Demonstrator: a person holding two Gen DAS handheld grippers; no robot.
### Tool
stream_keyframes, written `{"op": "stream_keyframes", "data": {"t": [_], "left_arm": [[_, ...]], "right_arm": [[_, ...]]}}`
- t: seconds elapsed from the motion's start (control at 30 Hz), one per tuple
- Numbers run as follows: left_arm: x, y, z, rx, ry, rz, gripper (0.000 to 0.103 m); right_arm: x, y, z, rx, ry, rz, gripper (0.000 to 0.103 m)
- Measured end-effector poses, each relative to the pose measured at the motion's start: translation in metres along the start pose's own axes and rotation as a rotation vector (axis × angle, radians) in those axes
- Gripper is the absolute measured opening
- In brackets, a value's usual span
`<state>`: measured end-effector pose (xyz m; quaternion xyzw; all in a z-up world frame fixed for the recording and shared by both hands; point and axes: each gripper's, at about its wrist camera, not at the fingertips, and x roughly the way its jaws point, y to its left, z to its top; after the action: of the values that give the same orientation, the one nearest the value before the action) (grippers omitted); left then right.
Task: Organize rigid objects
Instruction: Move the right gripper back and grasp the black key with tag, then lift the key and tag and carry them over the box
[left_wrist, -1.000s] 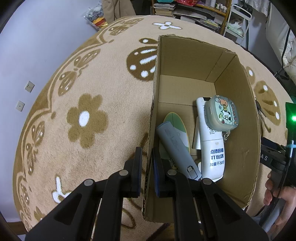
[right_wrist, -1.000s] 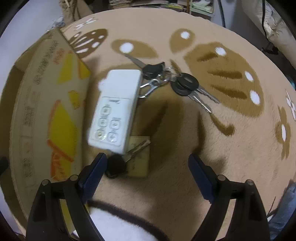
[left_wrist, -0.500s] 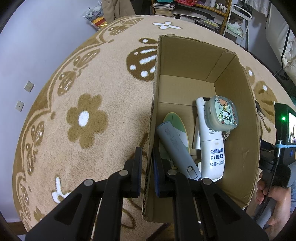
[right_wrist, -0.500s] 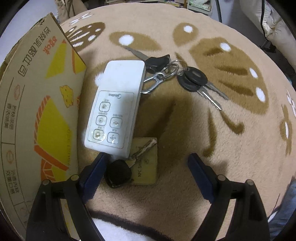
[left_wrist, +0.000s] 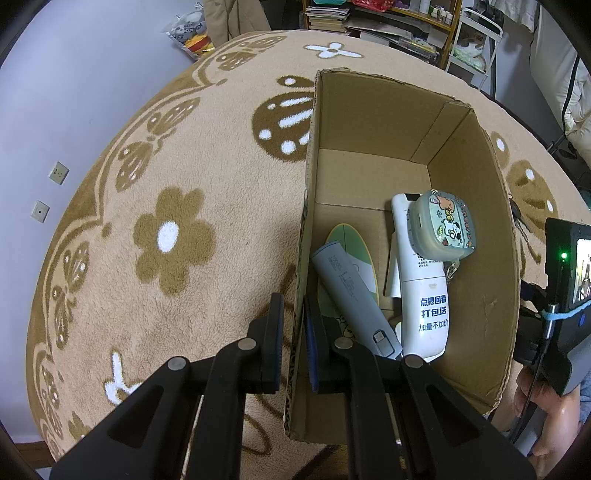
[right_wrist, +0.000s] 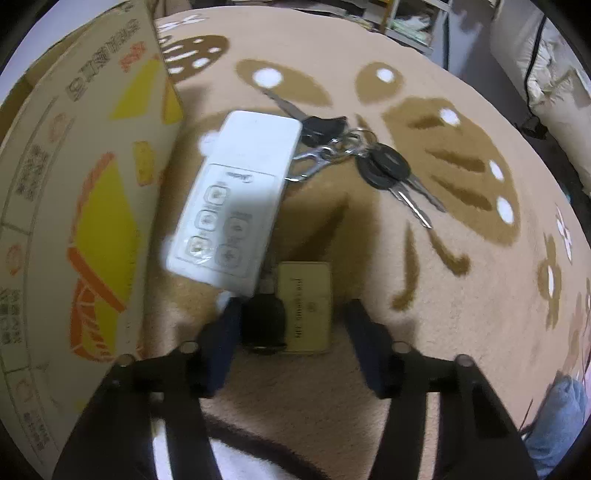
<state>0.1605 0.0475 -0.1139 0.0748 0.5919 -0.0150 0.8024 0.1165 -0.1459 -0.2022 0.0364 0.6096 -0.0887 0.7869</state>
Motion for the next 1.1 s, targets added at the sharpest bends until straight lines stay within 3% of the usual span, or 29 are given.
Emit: {"op": "stream_keyframes", "data": {"t": [0.07,0.23,0.53,0.9,1.1], "left_arm": [[0.0,0.001,0.0,-0.001,0.0,0.0,0.011],[-0.001,0.001,-0.001,0.004,-0.002,0.005,0.011],[-0.001,0.002,-0.001,-0.001,0.002,0.0,0.011],[-0.001,0.002,-0.001,-0.004,0.001,-0.002,0.011],[-0.001,0.002,-0.001,-0.005,0.001,-0.002,0.011]], "right_arm": [[-0.001,0.006,0.0,-0.013,-0.006,-0.015,0.047],[-0.005,0.009,-0.003,-0.022,-0.006,0.008,0.047],[-0.008,-0.04,0.017,0.04,-0.005,0.073,0.045],[-0.049,-0.079,0.031,0.105,-0.126,0.163,0.045],[-0.078,-0.065,0.026,0.124,-0.197,0.234,0.045]]}}
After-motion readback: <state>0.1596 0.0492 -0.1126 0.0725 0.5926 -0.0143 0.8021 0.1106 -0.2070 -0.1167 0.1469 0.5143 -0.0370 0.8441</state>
